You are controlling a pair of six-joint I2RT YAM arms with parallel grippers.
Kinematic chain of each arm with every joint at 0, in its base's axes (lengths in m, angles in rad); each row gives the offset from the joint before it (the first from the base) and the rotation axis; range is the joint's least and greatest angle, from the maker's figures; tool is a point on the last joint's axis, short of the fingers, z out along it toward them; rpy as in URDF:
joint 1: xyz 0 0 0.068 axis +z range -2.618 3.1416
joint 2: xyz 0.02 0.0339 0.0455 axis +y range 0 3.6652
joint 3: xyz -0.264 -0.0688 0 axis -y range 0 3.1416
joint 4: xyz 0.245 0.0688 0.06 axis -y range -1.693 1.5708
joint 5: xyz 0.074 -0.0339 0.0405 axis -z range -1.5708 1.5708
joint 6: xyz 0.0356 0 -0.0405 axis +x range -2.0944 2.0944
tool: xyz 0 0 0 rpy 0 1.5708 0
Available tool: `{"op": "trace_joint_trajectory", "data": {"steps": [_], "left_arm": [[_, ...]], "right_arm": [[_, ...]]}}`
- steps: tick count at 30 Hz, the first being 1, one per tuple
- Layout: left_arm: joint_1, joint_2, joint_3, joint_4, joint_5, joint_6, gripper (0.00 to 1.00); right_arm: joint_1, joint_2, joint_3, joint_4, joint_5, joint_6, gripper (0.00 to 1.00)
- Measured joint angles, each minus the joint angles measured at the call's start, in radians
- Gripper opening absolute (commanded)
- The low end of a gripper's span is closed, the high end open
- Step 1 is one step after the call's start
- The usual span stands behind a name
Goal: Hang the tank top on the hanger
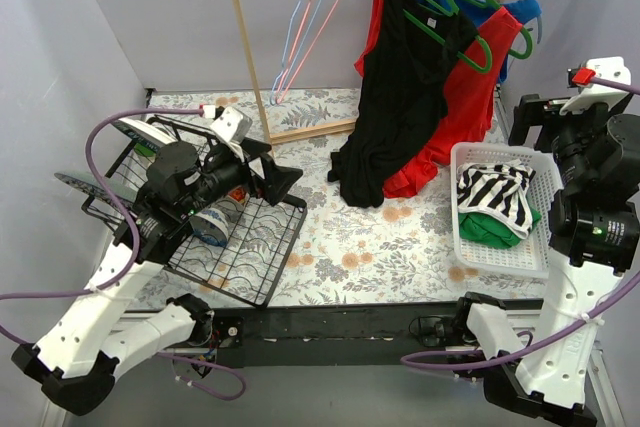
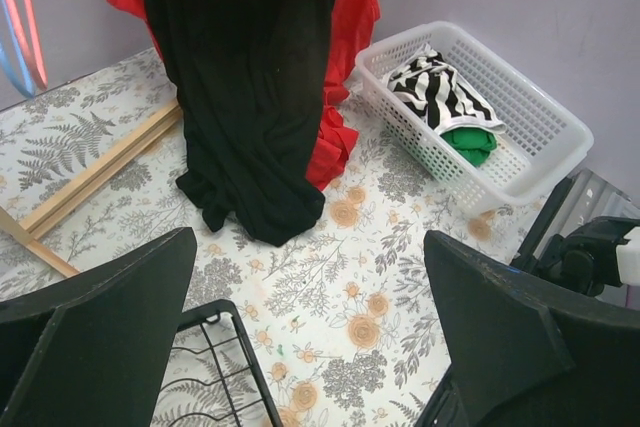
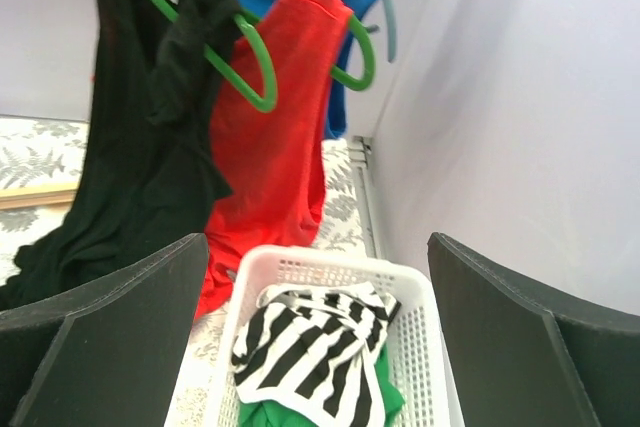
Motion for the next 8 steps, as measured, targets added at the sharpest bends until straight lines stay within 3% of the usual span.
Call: {"op": "trace_joint_trajectory", "data": {"steps": [8], "left_arm": [[0.0,-0.06,-0.028,-0.01,-0.003,-0.008,0.98]], "right_arm": [[0.0,-0.027,0.0,-0.036,0.069,0.008,0.99]]}}
